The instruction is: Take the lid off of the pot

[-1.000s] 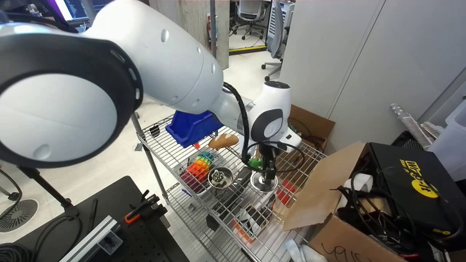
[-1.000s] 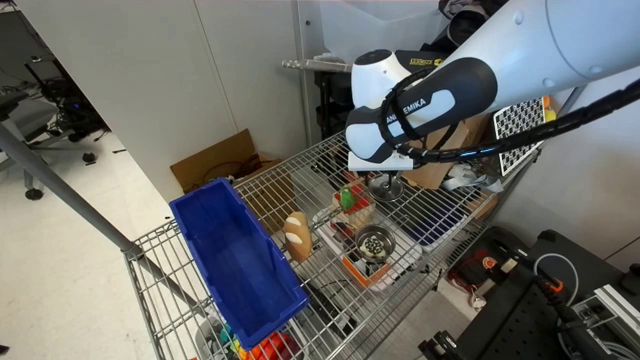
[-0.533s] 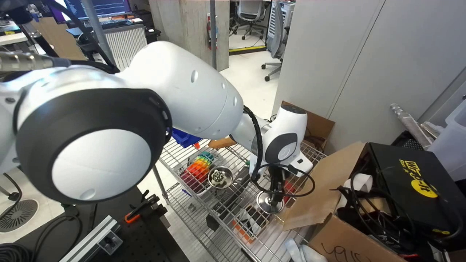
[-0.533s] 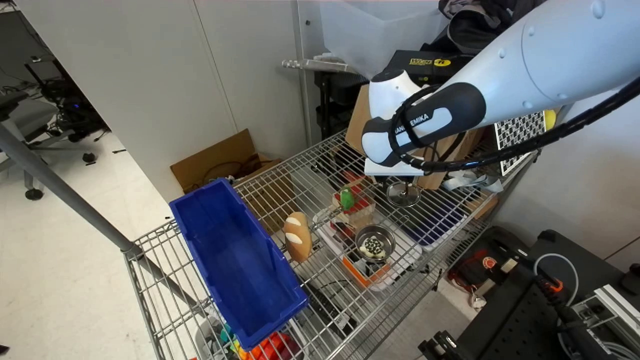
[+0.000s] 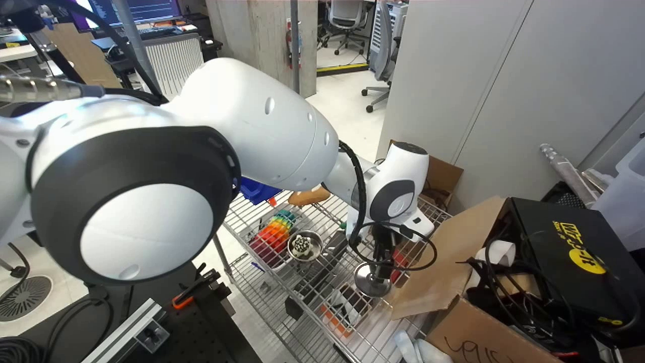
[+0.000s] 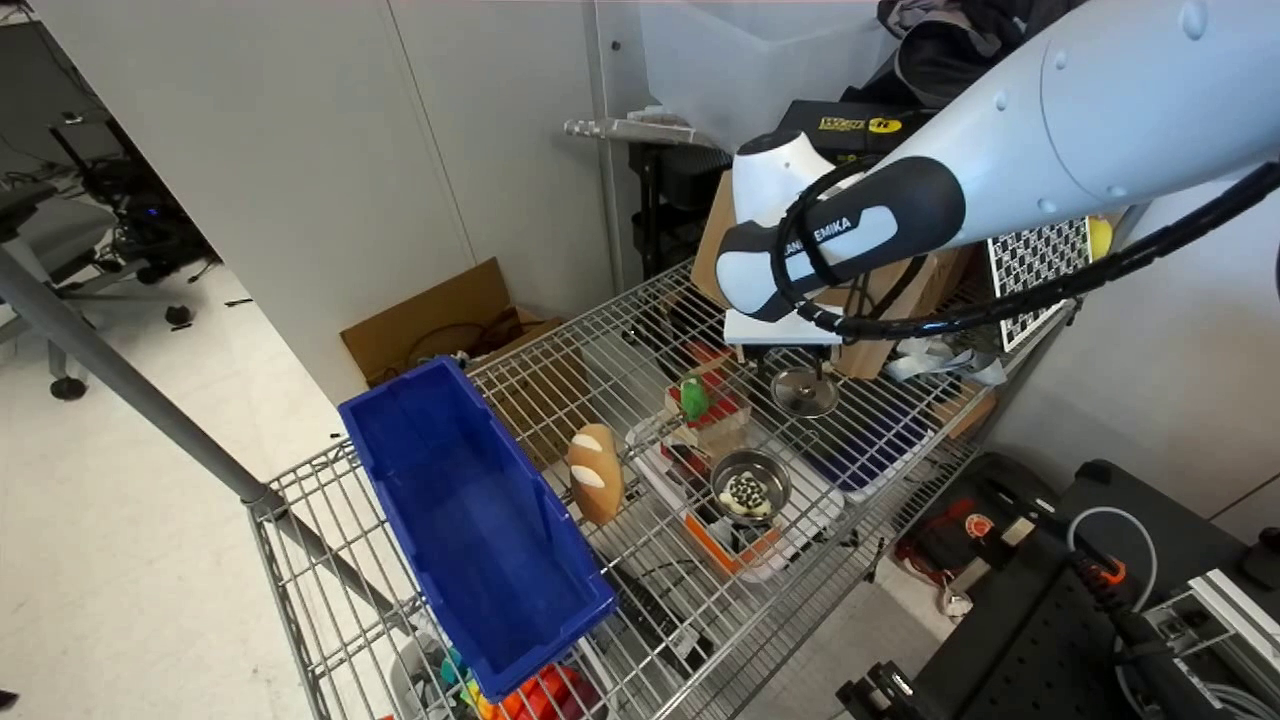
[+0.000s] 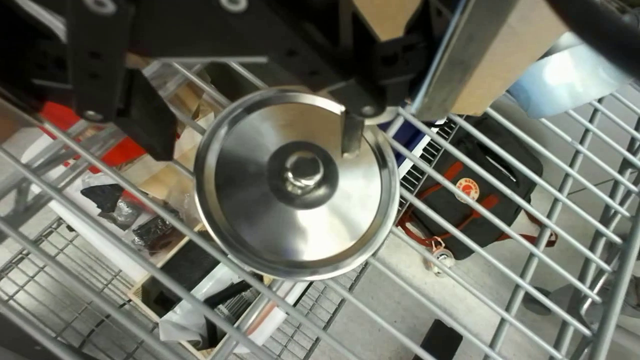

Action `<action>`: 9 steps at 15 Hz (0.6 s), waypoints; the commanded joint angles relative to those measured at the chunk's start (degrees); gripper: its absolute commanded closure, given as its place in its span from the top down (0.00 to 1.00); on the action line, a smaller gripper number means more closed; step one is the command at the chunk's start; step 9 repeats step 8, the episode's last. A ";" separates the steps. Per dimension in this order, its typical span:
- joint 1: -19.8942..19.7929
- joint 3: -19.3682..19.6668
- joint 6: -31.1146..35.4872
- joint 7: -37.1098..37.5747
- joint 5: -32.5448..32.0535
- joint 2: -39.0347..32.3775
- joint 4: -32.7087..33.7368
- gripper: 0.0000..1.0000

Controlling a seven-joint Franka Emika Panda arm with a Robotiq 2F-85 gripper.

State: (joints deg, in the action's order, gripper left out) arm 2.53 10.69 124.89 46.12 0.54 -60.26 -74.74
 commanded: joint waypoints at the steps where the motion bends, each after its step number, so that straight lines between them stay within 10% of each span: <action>1: -1.33 -1.42 -0.01 -2.25 1.77 6.33 -4.80 1.00; 4: -3.46 -4.80 2.61 -7.82 5.60 14.68 -12.58 1.00; 5: -1.20 -1.51 0.32 -3.80 2.80 6.62 -4.03 1.00; 9: -1.39 -1.74 0.08 -4.33 3.15 8.52 -5.36 1.00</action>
